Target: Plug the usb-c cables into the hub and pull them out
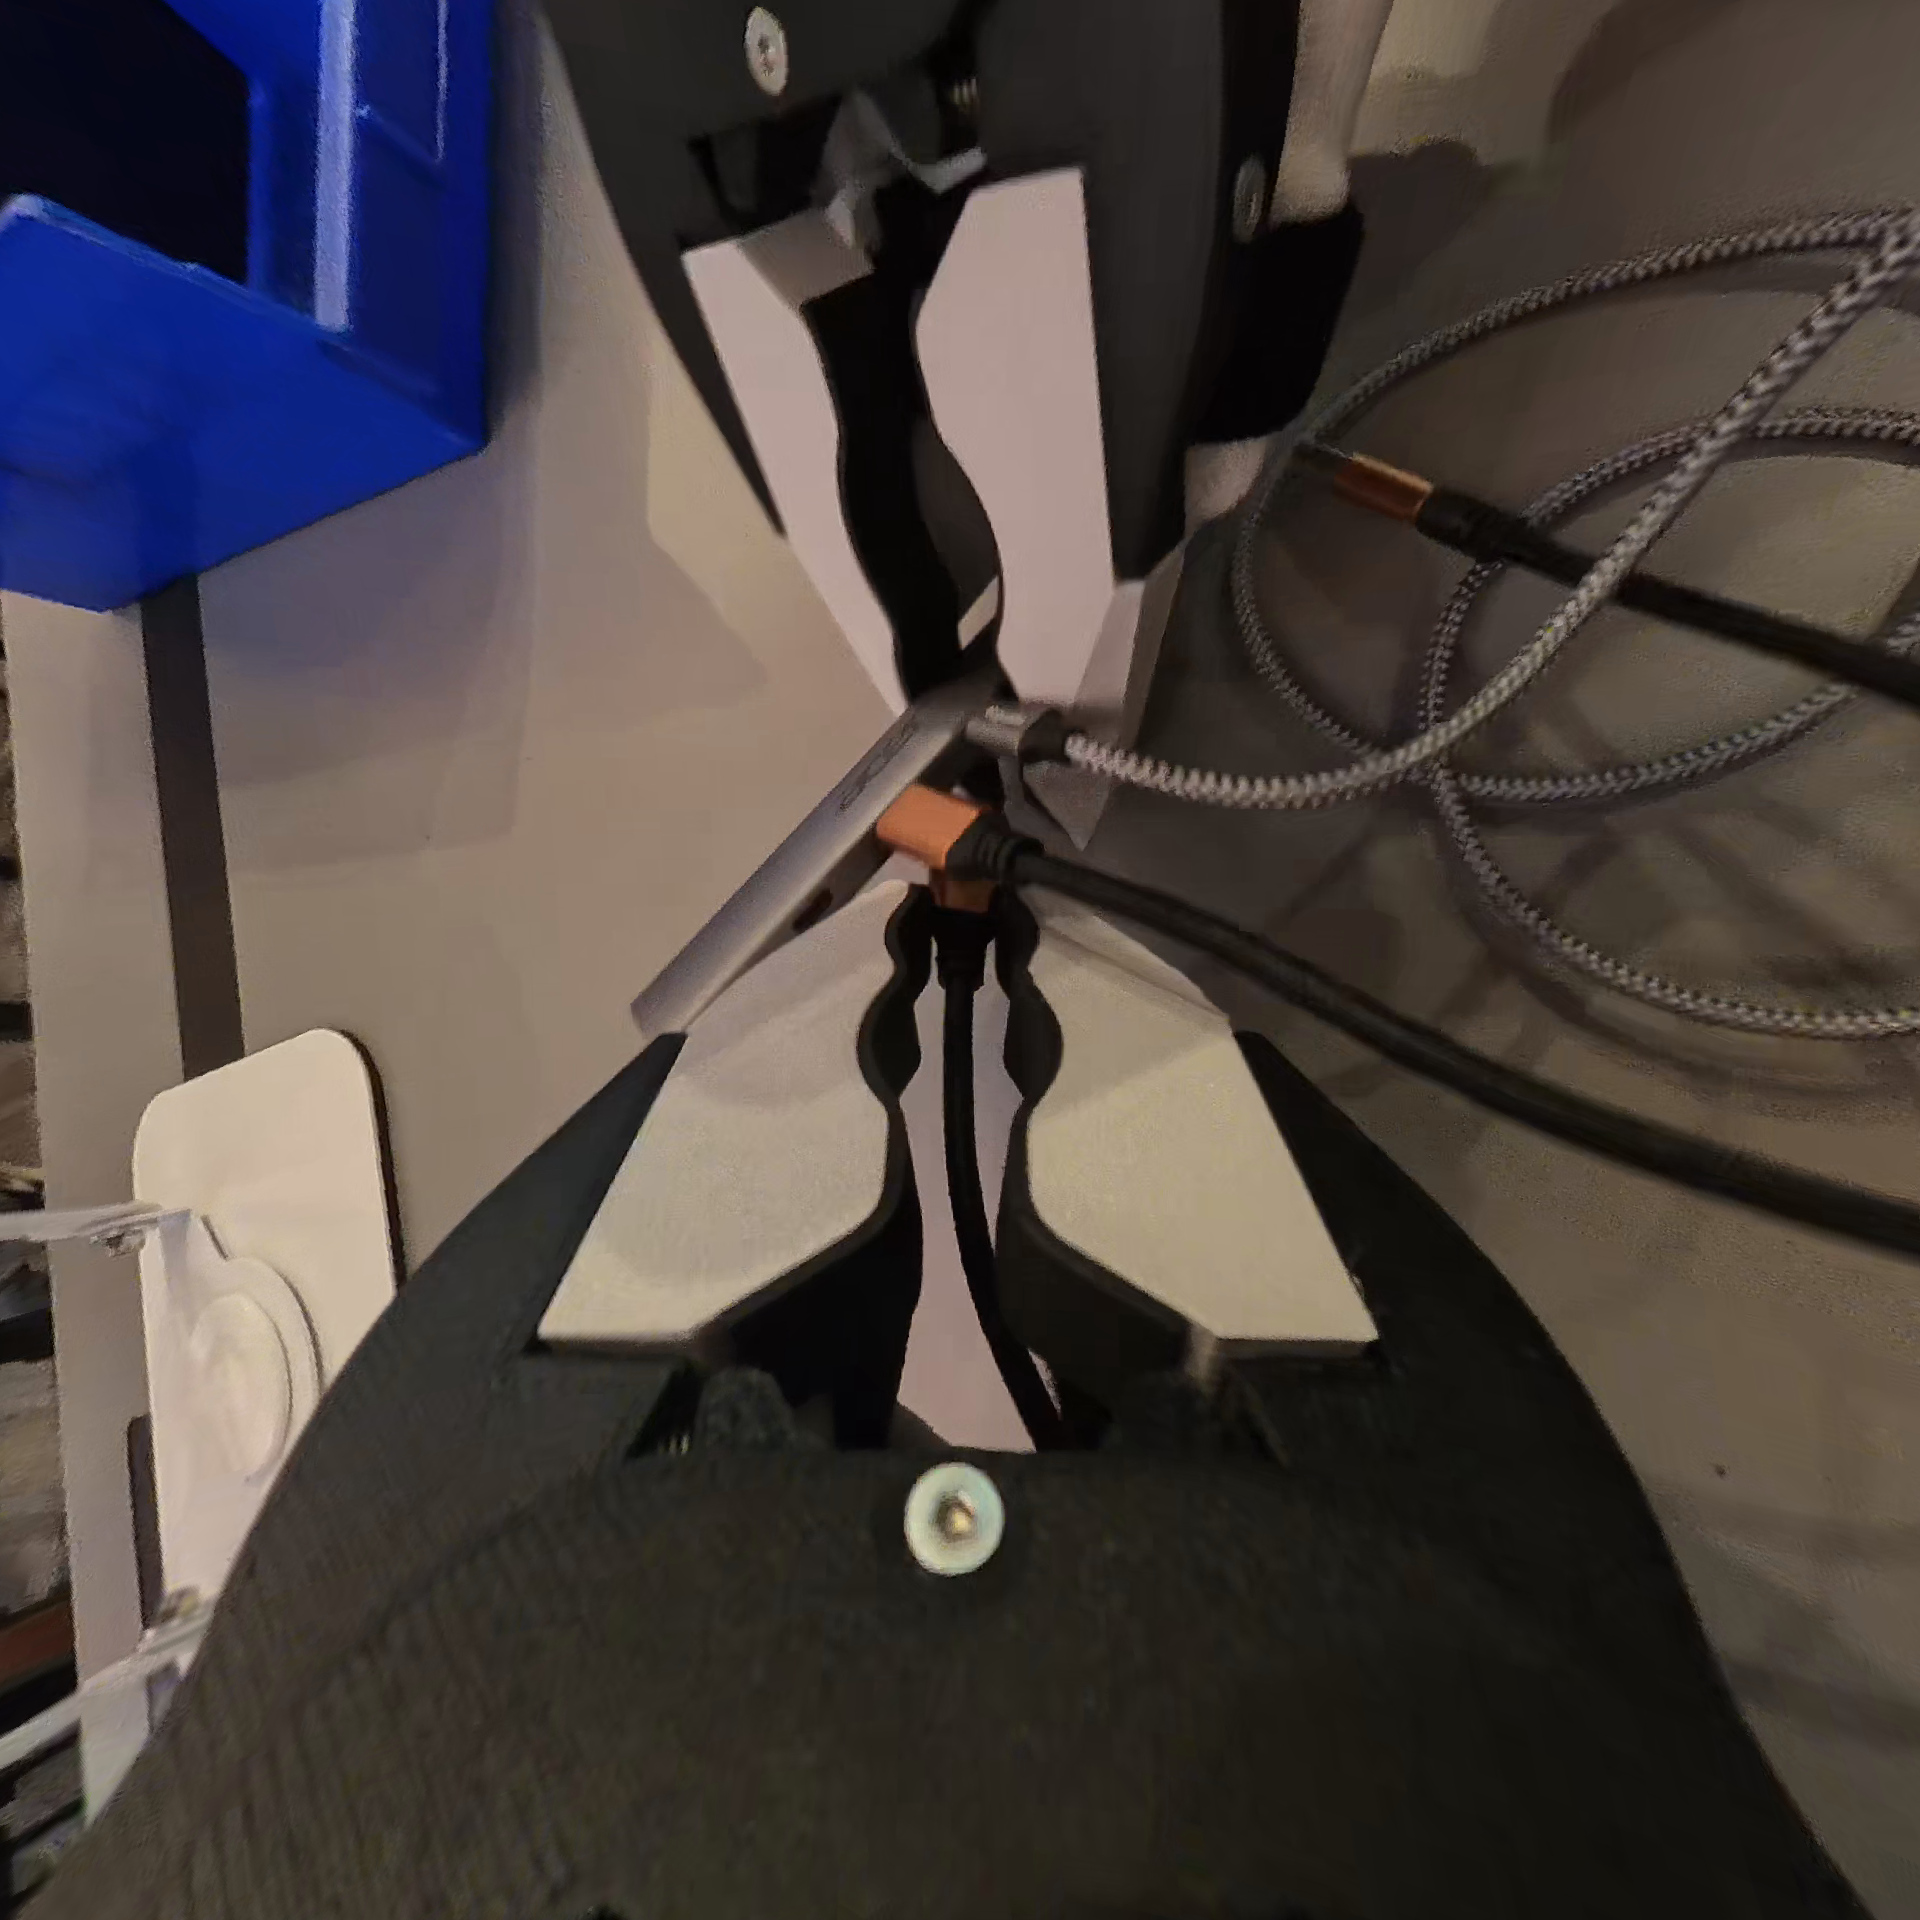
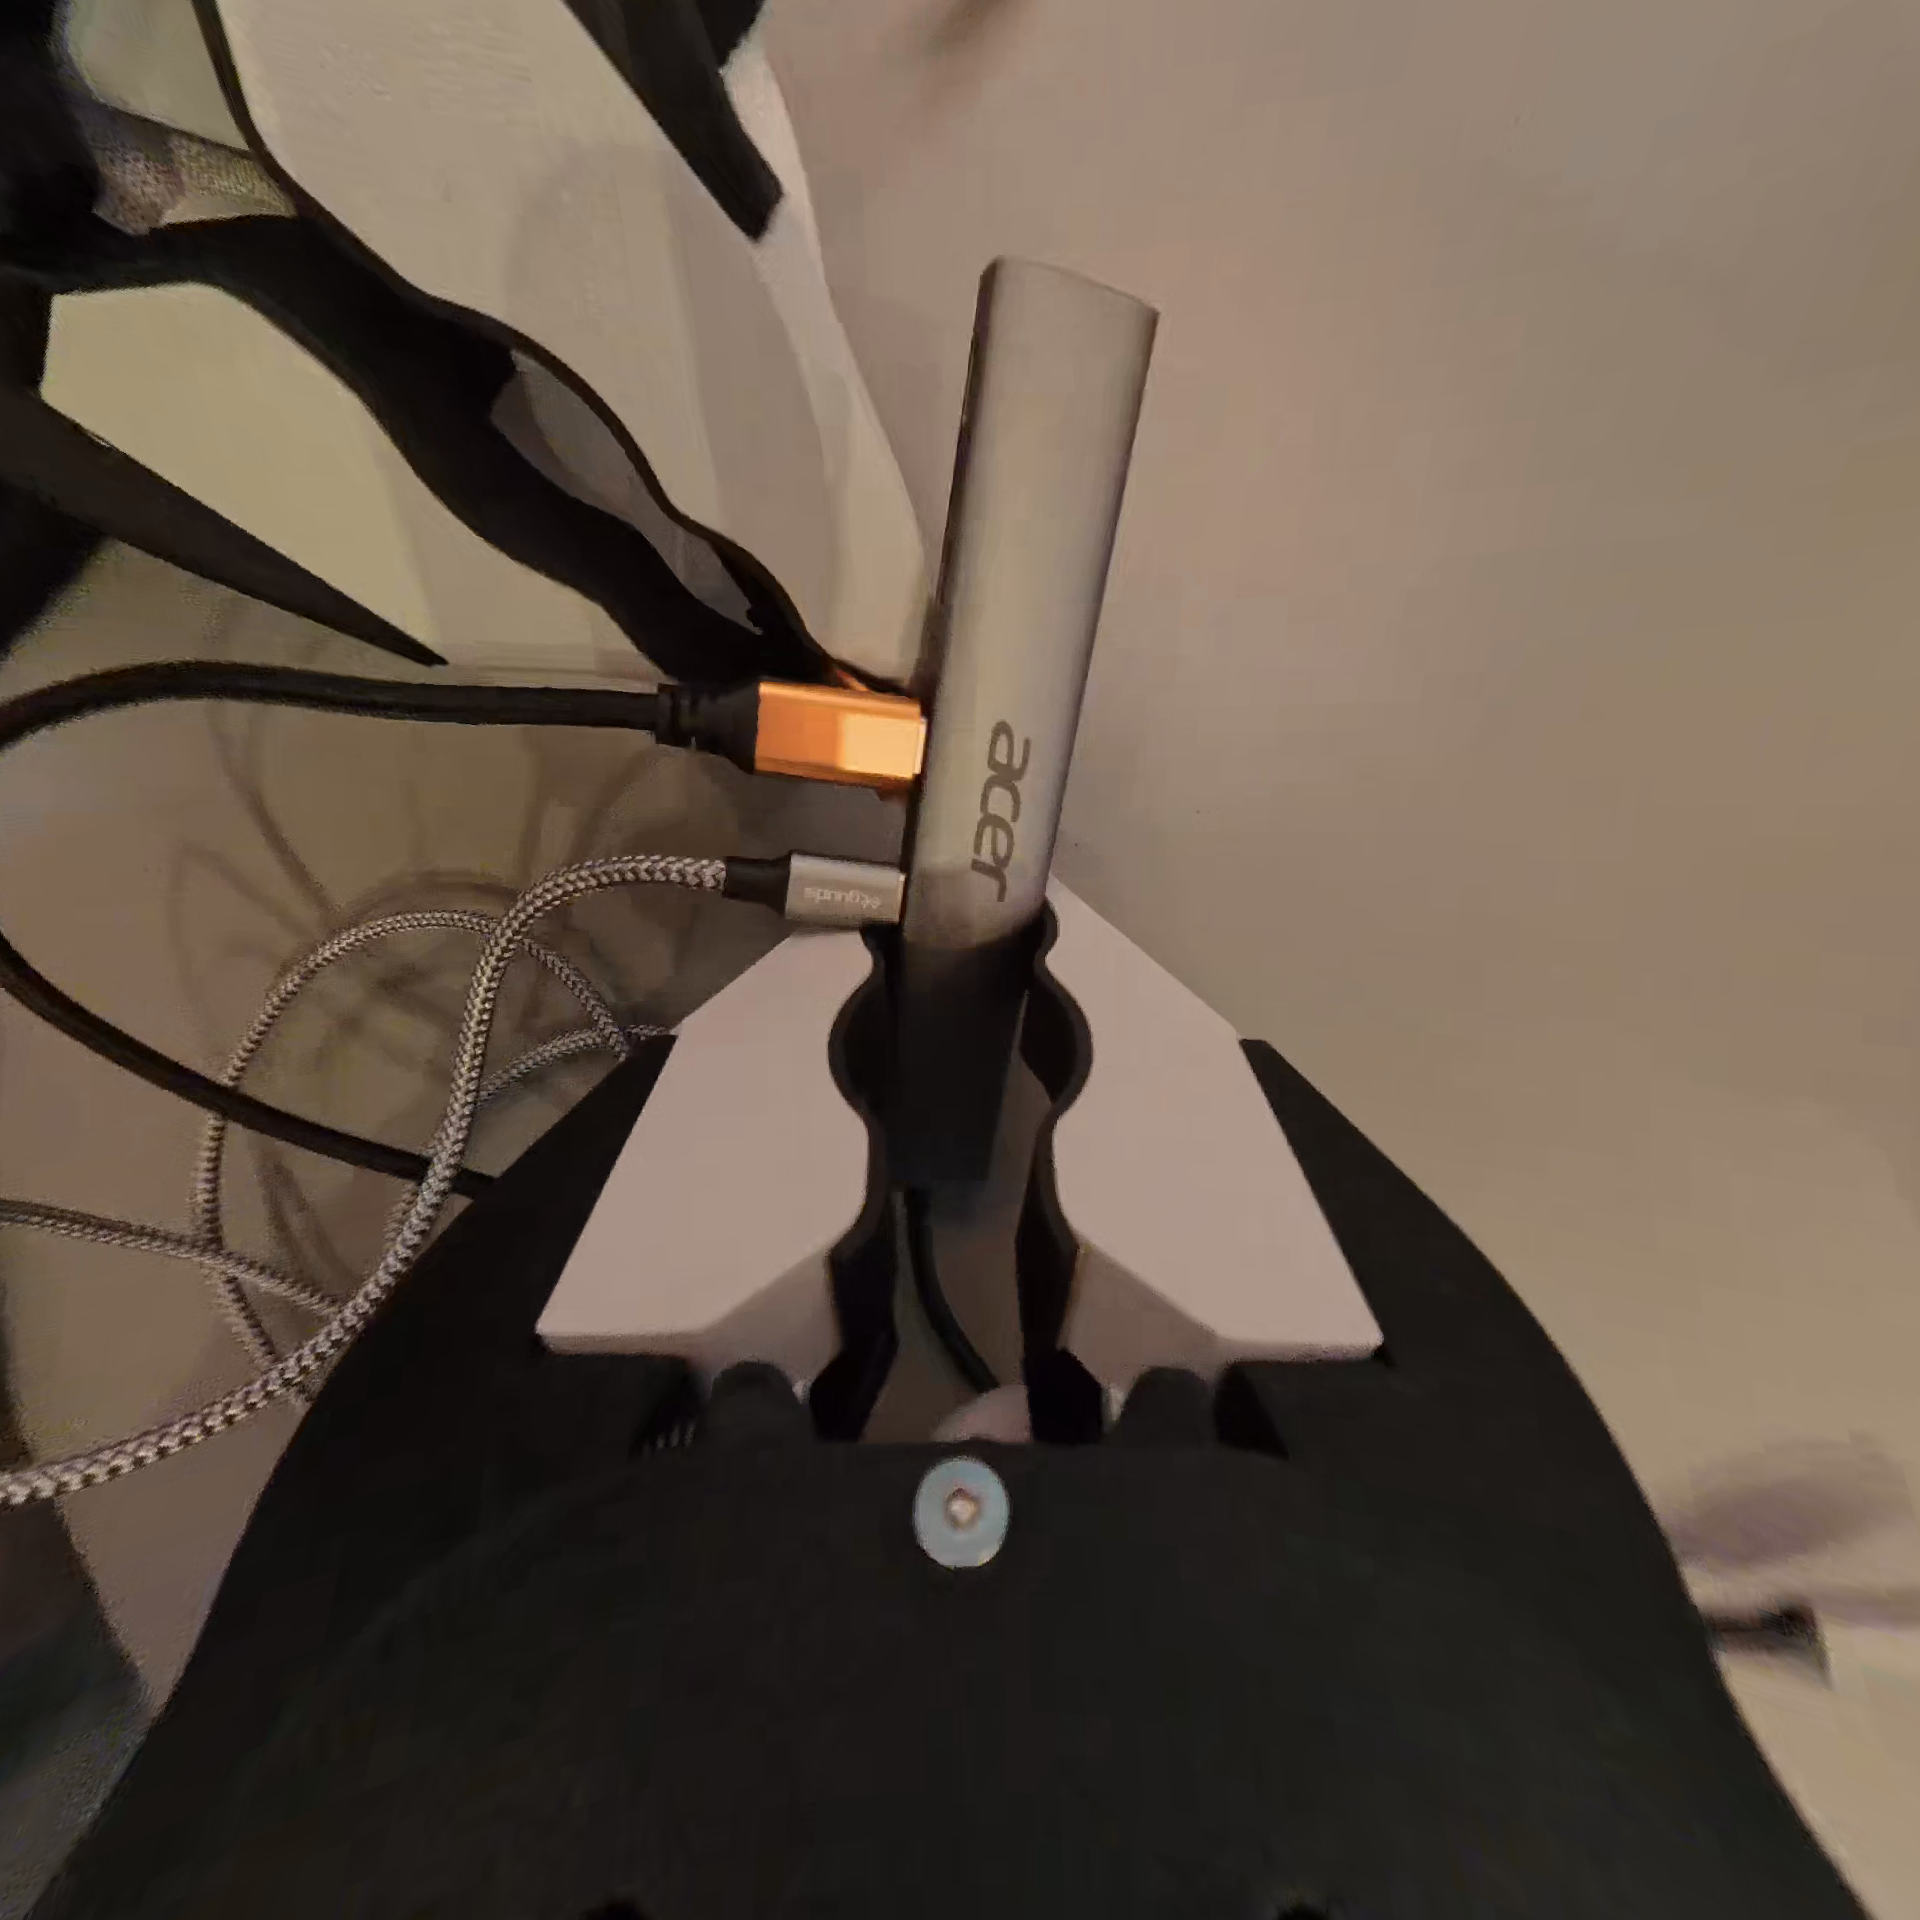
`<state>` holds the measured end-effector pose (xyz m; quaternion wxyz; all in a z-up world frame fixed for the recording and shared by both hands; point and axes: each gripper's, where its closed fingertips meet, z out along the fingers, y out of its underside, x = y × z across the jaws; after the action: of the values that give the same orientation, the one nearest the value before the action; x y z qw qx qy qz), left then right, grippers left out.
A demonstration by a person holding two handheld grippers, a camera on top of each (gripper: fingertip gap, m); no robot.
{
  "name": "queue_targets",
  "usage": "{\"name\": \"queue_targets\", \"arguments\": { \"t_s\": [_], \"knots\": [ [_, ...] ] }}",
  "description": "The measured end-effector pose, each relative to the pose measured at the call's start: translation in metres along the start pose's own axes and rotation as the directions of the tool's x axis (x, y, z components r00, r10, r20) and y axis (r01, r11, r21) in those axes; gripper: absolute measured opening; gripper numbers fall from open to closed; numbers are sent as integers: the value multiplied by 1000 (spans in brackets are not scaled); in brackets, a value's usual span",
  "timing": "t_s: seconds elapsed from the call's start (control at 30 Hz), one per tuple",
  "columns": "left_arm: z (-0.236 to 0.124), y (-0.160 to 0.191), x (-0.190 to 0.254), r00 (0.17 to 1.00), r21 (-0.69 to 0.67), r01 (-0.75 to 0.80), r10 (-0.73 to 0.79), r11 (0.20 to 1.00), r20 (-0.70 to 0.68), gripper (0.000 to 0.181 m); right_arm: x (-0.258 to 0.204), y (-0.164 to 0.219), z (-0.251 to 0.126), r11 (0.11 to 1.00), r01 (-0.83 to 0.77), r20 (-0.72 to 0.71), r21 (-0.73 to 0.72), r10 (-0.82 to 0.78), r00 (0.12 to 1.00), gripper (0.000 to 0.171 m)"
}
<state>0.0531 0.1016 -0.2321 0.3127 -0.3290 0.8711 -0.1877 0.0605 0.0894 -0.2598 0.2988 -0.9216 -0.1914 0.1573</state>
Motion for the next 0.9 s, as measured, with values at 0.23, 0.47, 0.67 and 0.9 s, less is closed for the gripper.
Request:
{"name": "queue_targets", "arguments": {
  "t_s": [0.23, 0.47, 0.67, 0.9],
  "knots": [
    [-28, 9, -31, 980, 40, 176, -179, 984, 86, 12, 27, -21, -24, 1000, 8, -62, -1, -8, 998, 16],
    [-63, 0, -94, 919, 125, 339, -356, 933, 166, 12, 64, -71, -52, 974, 144, -104, -176, -164, 981, 16],
    [-104, -13, -138, 903, 220, 368, -403, 903, 146, 12, 72, -124, -75, 907, 342, 33, -245, -344, 938, 17],
    [-131, -6, -153, 868, 271, 388, -448, 881, 214, 12, 77, -163, -81, 930, 362, -68, -61, -365, 928, 16]
  ]
}}
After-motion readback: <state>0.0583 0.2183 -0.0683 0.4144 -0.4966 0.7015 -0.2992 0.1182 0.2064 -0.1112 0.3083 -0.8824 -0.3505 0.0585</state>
